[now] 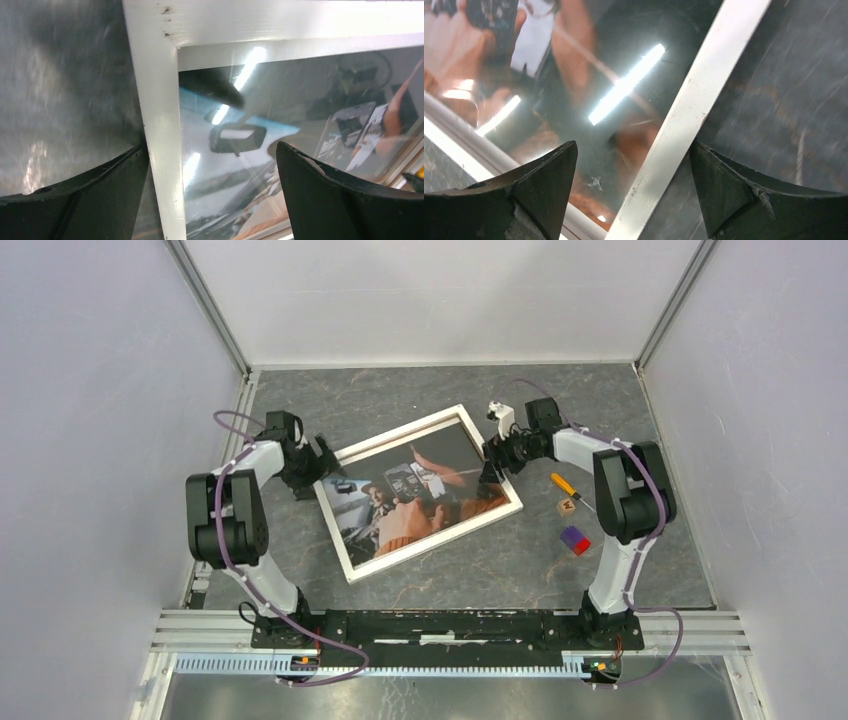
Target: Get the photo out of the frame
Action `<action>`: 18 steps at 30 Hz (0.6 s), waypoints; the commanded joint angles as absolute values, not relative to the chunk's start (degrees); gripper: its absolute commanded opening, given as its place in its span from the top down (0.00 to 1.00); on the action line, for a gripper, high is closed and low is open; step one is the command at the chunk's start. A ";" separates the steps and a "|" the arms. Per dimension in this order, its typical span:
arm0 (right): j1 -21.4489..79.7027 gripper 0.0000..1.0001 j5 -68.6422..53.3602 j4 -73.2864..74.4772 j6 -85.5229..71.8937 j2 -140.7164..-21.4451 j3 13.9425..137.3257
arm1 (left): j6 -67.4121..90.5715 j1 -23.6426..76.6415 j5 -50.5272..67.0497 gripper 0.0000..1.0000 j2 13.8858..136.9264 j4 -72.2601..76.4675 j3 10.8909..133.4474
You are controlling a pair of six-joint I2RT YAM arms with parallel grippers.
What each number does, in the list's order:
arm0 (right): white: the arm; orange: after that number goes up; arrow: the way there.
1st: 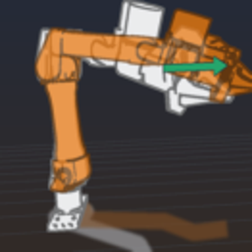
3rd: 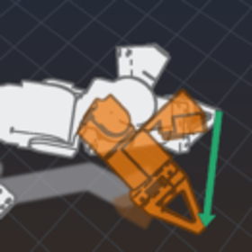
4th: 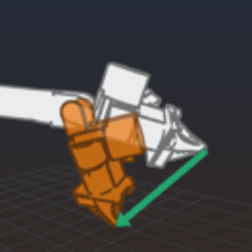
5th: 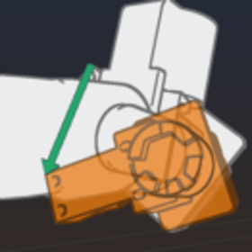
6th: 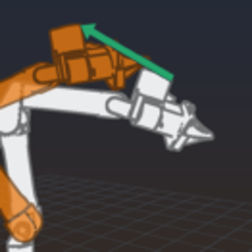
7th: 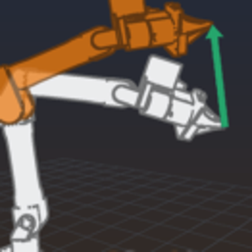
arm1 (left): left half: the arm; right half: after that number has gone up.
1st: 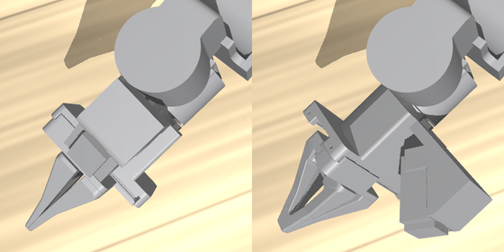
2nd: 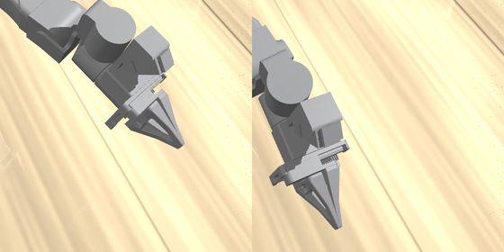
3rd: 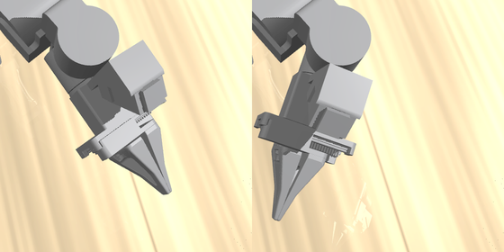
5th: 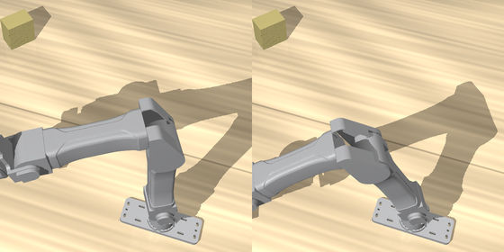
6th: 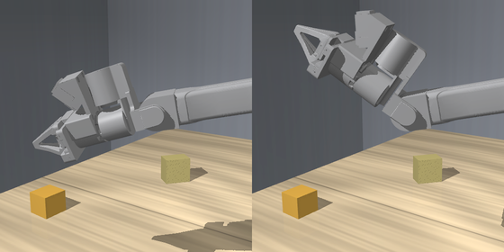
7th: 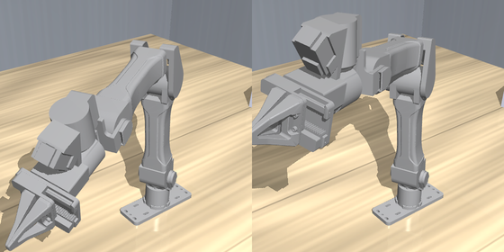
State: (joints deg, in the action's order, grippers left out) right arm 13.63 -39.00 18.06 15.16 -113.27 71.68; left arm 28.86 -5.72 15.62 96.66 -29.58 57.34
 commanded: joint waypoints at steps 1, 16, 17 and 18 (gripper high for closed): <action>16.24 0.13 -43.84 23.79 13.84 -109.51 58.12 | 26.54 -2.10 22.19 0.00 103.48 -22.05 65.12; 16.13 0.12 -36.43 21.18 7.65 -96.10 47.70 | 18.20 0.63 14.98 0.00 104.20 -30.99 72.17; 16.14 0.12 -33.41 20.81 6.36 -95.10 48.25 | 17.33 0.45 13.21 0.00 103.41 -32.78 72.33; 16.17 0.12 -30.86 20.13 5.00 -94.37 48.83 | 16.34 0.44 11.11 0.00 102.37 -34.39 72.13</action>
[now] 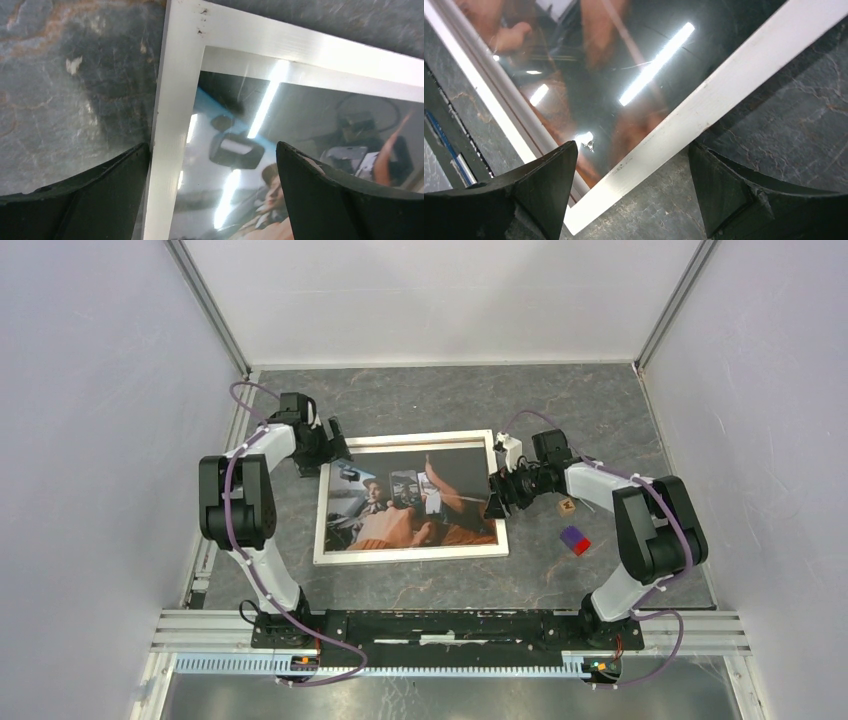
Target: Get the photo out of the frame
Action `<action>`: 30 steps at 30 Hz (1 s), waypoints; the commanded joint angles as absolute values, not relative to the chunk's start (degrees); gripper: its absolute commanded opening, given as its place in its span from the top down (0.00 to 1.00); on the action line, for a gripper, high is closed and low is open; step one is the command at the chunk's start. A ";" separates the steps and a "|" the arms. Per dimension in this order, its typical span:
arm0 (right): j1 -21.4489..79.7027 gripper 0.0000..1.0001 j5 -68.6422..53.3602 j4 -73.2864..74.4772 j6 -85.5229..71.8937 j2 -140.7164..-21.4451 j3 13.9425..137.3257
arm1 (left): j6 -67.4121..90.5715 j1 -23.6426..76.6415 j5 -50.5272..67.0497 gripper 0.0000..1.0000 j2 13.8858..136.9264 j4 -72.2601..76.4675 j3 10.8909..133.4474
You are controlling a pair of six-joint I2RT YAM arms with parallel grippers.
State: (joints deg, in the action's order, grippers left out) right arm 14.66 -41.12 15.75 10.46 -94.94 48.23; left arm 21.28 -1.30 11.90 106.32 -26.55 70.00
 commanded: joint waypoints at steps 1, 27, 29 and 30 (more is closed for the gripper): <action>16.16 0.12 -28.27 19.54 3.38 -93.59 49.06 | 15.68 0.43 8.71 0.00 101.50 -35.71 71.72; 23.56 0.45 -7.88 16.72 -5.29 -94.74 54.47 | 11.28 3.07 1.35 0.36 95.07 -37.33 59.52; 25.51 0.46 -6.29 16.75 -5.21 -94.45 54.66 | 10.81 4.02 0.63 0.40 94.51 -37.24 59.09; 26.47 0.47 -5.67 16.63 -5.08 -94.46 54.80 | 10.71 4.51 0.27 0.43 94.40 -37.23 58.85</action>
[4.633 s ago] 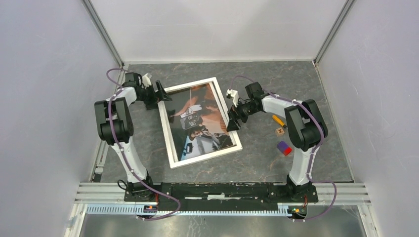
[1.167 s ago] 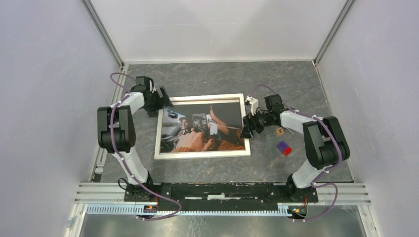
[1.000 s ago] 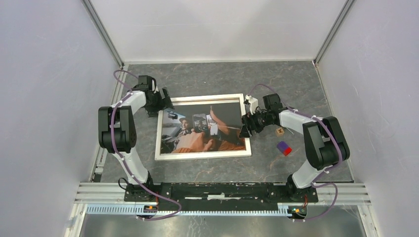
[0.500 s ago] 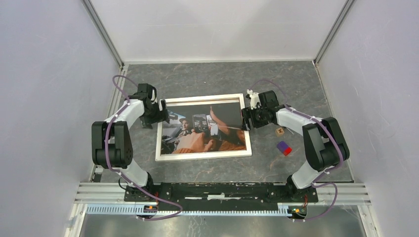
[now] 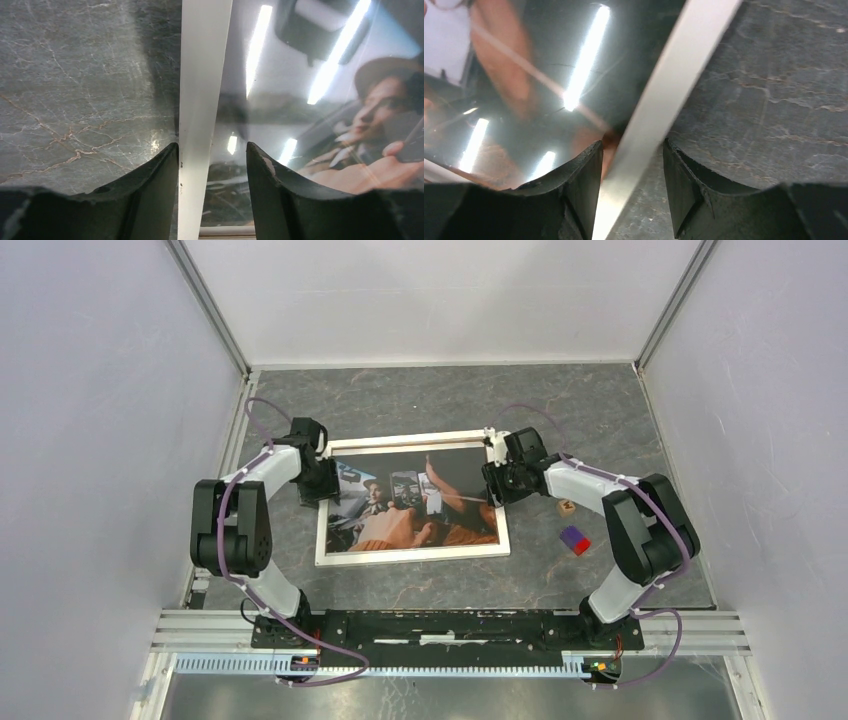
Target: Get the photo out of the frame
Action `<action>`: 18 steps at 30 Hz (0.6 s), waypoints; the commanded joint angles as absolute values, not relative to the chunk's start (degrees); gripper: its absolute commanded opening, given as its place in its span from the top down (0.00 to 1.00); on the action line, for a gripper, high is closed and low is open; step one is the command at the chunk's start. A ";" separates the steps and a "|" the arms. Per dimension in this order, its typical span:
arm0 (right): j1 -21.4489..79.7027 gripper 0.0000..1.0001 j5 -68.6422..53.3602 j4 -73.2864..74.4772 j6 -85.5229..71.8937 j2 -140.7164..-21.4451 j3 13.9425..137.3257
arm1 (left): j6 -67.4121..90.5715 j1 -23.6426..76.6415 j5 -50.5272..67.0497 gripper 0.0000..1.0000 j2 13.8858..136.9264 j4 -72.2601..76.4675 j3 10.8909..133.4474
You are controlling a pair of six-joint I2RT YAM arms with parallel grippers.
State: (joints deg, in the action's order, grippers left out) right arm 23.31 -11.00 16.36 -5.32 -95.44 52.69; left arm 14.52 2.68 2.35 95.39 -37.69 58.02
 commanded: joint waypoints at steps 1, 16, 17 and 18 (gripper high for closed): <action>27.17 0.48 -5.12 16.63 -5.10 -94.56 54.84 | 10.64 4.86 0.18 0.45 94.39 -37.26 58.67; 28.65 0.96 -2.69 20.01 -4.05 -96.01 60.27 | 8.88 6.50 -0.70 0.89 91.83 -40.23 63.88; 28.53 0.98 -2.57 20.21 -3.95 -96.35 60.80 | 8.96 6.51 -0.56 0.89 92.21 -40.61 64.67; 28.52 1.00 -2.69 20.51 -4.00 -96.63 61.43 | 8.96 6.50 -0.38 0.90 92.63 -40.87 65.28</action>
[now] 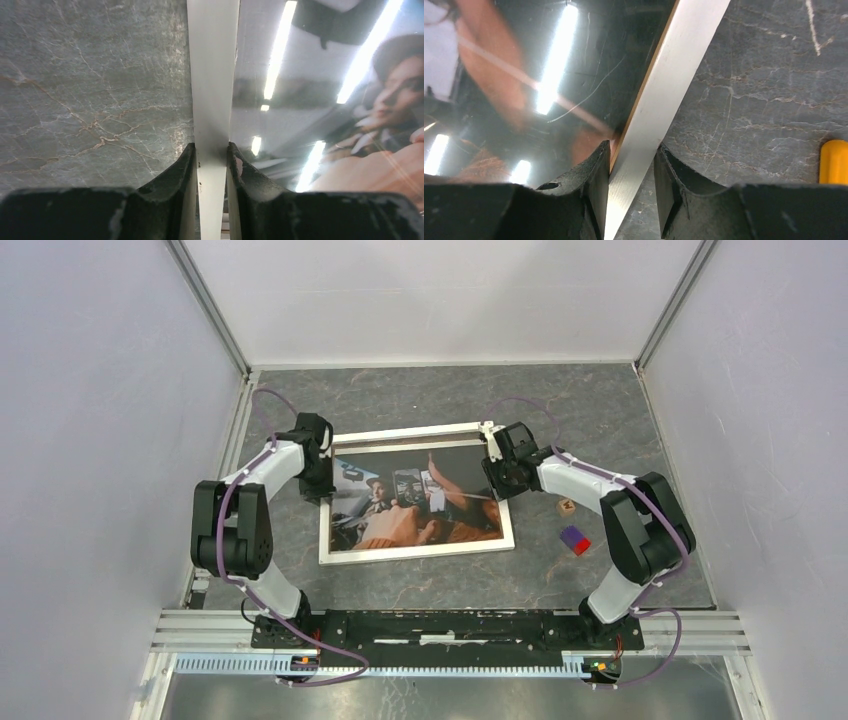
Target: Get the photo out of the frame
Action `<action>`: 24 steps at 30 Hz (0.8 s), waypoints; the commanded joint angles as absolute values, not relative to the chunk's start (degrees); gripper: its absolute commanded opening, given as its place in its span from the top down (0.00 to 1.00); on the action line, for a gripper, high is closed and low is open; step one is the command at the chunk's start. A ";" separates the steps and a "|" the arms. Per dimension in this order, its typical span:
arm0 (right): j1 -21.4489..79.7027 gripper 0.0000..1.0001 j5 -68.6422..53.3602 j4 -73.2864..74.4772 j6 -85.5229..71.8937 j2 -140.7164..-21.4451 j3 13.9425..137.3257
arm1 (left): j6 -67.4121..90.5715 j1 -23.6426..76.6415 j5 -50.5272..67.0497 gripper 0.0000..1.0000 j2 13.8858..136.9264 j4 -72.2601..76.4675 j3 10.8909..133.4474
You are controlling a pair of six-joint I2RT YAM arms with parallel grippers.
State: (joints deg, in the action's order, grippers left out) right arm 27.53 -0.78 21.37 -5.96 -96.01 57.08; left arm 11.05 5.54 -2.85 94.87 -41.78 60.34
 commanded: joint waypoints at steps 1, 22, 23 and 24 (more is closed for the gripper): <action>28.30 1.00 -3.14 20.84 -3.95 -97.11 62.04 | 8.96 6.52 -0.27 0.92 93.39 -41.32 66.13; 22.31 0.29 -7.72 22.11 -0.63 -103.03 68.95 | 3.48 6.02 -3.92 0.22 100.89 -35.98 73.74; 22.13 0.24 -8.04 22.53 -0.45 -102.33 68.91 | 1.98 5.98 -2.95 0.12 99.13 -34.98 73.11; 21.81 0.18 -8.54 23.14 1.62 -101.76 69.00 | -0.95 6.05 -1.28 0.01 97.47 -34.02 72.44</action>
